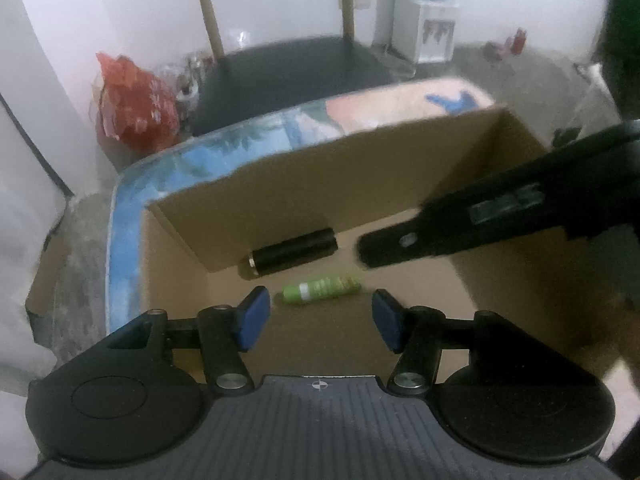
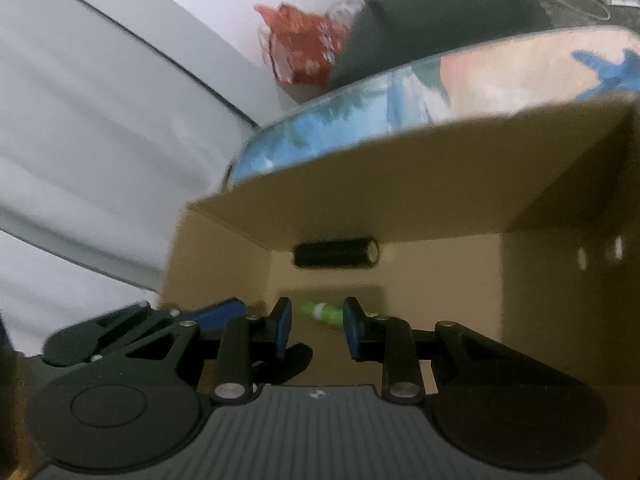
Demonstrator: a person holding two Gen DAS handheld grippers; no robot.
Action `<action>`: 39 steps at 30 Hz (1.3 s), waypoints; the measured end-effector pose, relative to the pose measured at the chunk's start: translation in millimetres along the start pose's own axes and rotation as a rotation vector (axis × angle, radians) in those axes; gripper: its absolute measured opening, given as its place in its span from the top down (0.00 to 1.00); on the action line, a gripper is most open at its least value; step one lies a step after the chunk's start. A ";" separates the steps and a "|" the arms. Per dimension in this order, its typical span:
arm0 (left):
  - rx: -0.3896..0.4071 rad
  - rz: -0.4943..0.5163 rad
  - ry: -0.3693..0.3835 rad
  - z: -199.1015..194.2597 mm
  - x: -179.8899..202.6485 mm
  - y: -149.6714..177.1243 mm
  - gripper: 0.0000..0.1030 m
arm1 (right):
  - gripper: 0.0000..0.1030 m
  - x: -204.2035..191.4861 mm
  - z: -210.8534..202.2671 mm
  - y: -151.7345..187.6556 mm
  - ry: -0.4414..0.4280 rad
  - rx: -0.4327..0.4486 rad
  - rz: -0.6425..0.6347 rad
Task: Organize rigid objects
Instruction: 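Carry the glue stick into the box and release it beside the battery, then return the right tool and grasp the black computer mouse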
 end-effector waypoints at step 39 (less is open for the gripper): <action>-0.005 -0.001 0.260 -62.2 86.4 239.0 0.44 | 0.70 -7.5 -59.8 275.8 -0.100 0.031 0.136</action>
Point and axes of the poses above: each gripper's, at about its wrist camera, not at the fingertips, and z roughly the way its jaws point, x to its right, y to its underside, the point moved 8 cm from there along z, roughly the way its jaws point, and after that the axes turned 8 degrees about -y, right-handed, at the moved point
